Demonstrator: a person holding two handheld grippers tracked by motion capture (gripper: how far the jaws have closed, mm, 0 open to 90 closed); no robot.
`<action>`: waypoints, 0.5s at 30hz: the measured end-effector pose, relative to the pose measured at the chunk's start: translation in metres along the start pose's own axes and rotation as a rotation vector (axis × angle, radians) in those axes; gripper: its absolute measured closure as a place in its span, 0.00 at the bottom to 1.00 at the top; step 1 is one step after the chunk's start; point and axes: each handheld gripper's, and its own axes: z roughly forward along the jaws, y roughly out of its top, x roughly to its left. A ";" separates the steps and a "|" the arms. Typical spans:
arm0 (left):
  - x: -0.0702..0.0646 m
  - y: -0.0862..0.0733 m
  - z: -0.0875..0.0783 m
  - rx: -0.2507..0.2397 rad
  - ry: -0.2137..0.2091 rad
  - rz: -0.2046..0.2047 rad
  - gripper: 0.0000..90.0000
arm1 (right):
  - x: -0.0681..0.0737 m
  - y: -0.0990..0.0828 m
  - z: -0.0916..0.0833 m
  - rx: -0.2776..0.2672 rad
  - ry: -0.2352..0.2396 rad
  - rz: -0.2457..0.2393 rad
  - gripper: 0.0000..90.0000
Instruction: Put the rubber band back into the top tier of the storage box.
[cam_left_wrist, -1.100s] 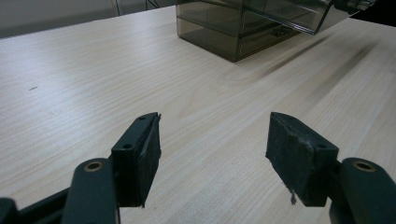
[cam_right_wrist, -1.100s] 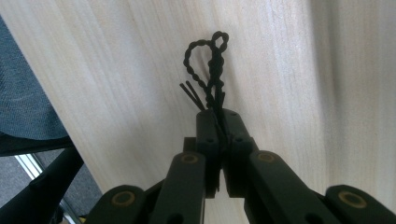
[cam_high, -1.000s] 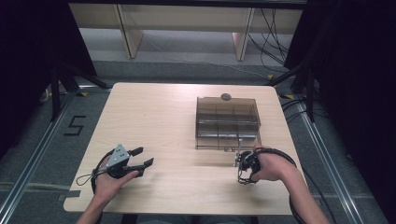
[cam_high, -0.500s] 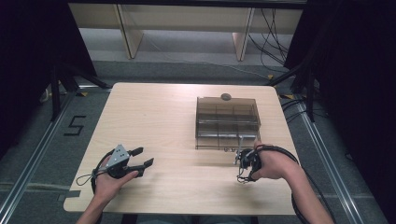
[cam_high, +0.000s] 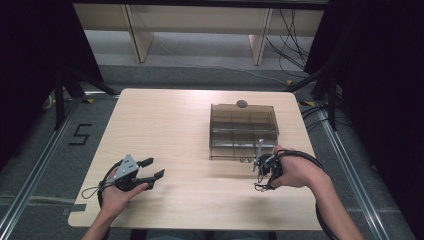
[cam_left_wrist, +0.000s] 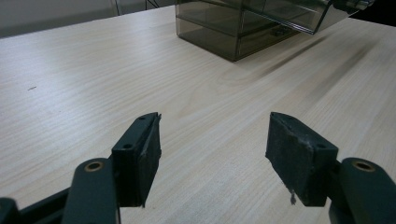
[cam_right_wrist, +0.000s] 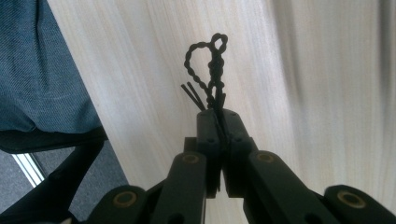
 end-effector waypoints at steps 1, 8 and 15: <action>0.000 0.000 0.000 0.000 0.000 0.000 0.39 | 0.000 0.000 0.000 0.000 0.000 0.000 0.98; 0.000 0.000 0.000 0.002 0.000 -0.001 0.39 | -0.003 0.000 -0.006 0.002 0.005 -0.002 0.98; 0.000 0.000 0.001 0.003 -0.002 -0.001 0.39 | -0.007 0.001 -0.015 -0.013 -0.003 -0.028 0.98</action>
